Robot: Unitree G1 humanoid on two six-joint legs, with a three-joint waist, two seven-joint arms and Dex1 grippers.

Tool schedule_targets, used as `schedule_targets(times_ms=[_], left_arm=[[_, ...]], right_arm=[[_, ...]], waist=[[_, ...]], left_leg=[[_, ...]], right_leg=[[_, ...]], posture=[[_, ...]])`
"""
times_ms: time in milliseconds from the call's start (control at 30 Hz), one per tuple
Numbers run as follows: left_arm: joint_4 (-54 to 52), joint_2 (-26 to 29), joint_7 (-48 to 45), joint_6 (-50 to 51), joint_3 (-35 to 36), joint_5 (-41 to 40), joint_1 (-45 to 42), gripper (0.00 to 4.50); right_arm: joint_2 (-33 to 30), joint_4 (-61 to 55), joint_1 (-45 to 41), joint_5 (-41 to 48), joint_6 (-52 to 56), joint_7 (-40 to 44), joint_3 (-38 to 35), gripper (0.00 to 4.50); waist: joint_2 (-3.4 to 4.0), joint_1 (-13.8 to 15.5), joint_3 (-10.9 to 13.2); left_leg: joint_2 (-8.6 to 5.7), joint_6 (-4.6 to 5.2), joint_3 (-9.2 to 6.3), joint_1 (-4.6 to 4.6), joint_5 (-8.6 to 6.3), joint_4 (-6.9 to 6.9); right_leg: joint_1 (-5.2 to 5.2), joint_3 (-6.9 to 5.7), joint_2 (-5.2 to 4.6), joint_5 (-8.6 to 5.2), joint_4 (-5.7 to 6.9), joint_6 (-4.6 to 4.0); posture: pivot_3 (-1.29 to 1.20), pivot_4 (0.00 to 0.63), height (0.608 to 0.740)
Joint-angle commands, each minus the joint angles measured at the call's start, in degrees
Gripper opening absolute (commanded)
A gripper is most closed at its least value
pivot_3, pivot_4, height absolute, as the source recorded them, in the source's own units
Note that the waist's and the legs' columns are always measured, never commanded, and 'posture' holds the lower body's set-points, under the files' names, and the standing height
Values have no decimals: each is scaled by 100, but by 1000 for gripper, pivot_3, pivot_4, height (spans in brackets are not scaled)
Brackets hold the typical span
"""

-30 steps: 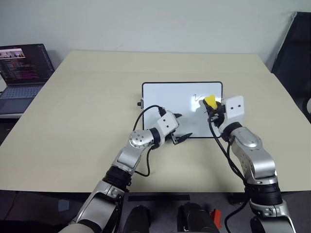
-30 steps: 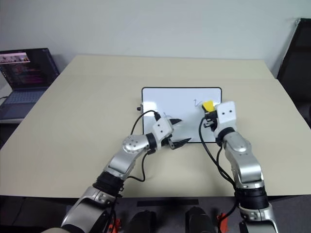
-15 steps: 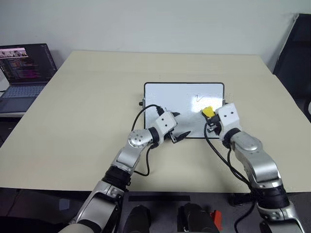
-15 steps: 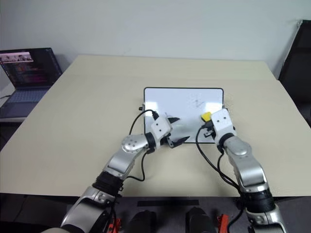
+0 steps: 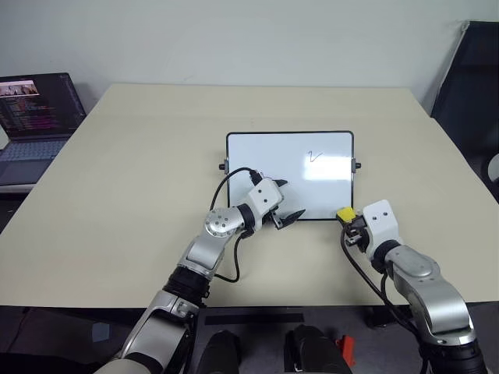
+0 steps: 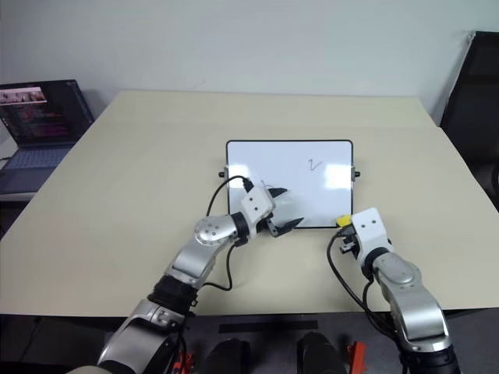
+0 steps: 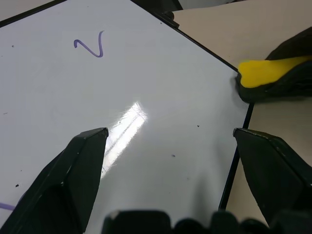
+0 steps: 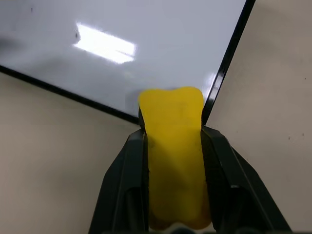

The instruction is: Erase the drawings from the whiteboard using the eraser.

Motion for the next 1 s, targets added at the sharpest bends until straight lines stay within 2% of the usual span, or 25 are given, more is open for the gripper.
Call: schedule_targets(times_ms=[33,267,533,800,1000], left_arm=[[-93,-99,119,-242,174,-80,-151,4500],[-37,-132,253,-393,236,-13,-190,4500],[266,-143,870,-684,600,71,-515,4500],[296,-96,865,-729,619,64,-523,4500],[183,-124,843,-779,641,-18,-492,4500]], right_arm=[[312,69,-214,358,-349,-35,-505,1090],[419,273,-541,704,-1048,156,-866,1090],[514,1249,-1497,423,-1672,45,-489,1090],[468,2536,-2406,264,-2178,143,-411,1090],[387,3029,-2534,29,-2302,83,-341,1090]], waist=[[-1,12,1],[0,22,1],[1,3,3],[2,20,4],[2,20,4]], left_leg=[[0,0,-2,-2,0,0],[-2,0,0,-11,-1,-5],[0,0,-1,-4,0,-3],[-2,0,1,-13,-1,-10],[-1,0,1,-12,-1,-9]], right_leg=[[0,-2,0,0,-2,0],[-3,0,-2,-2,-14,4],[-3,-1,1,0,-3,1],[-8,0,-2,0,-13,1],[-8,-1,-2,0,-11,1]], posture=[[0,150,740],[0,150,740],[0,150,740],[0,150,740],[0,150,740]])
